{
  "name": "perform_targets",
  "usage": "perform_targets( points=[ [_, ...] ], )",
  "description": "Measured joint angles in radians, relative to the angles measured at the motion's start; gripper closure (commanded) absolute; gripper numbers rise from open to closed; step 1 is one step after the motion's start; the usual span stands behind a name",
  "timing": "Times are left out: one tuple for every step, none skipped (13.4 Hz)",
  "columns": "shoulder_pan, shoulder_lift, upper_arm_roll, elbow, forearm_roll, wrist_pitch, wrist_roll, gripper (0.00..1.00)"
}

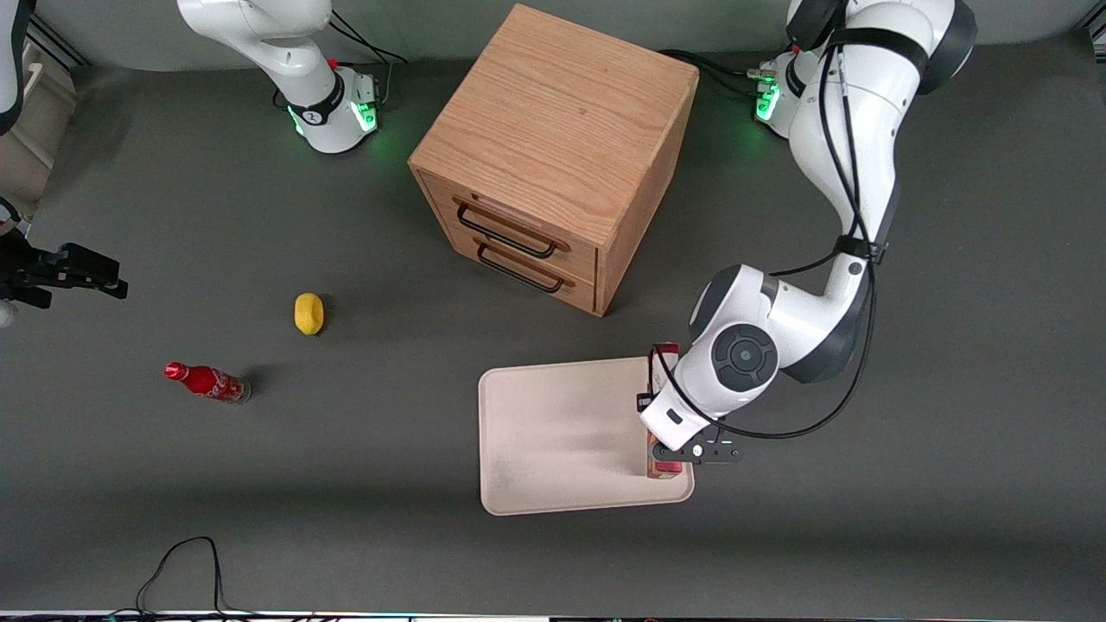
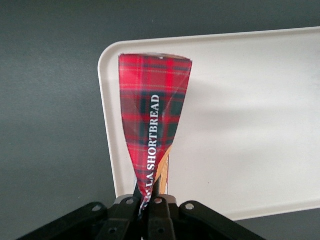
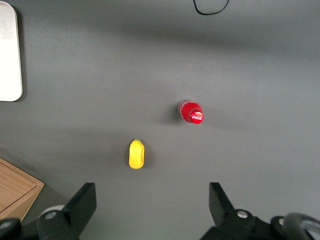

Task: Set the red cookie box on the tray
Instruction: 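Carry the box over the white tray and lower it onto the tray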

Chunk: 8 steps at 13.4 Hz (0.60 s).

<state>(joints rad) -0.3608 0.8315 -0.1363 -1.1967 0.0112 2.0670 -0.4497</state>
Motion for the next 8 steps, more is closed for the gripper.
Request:
perform_targets(
  points=[
    [0.0,0.008,0.0,0.0,0.0,0.01,-0.001,1.0],
    [0.0,0.016,0.0,-0.001,0.0,0.019,-0.002,1.0],
    [0.0,0.022,0.001,-0.001,0.001,0.027,-0.002,1.0],
    [0.0,0.028,0.002,-0.001,0.001,0.031,-0.002,1.0],
    [0.0,0.035,0.002,-0.001,0.001,0.039,-0.003,1.0],
    [0.0,0.042,0.002,-0.001,0.001,0.051,-0.005,1.0],
    [0.0,0.046,0.002,-0.001,0.001,0.057,-0.01,1.0],
    [0.0,0.05,0.003,-0.001,0.001,0.062,-0.019,1.0]
  ],
)
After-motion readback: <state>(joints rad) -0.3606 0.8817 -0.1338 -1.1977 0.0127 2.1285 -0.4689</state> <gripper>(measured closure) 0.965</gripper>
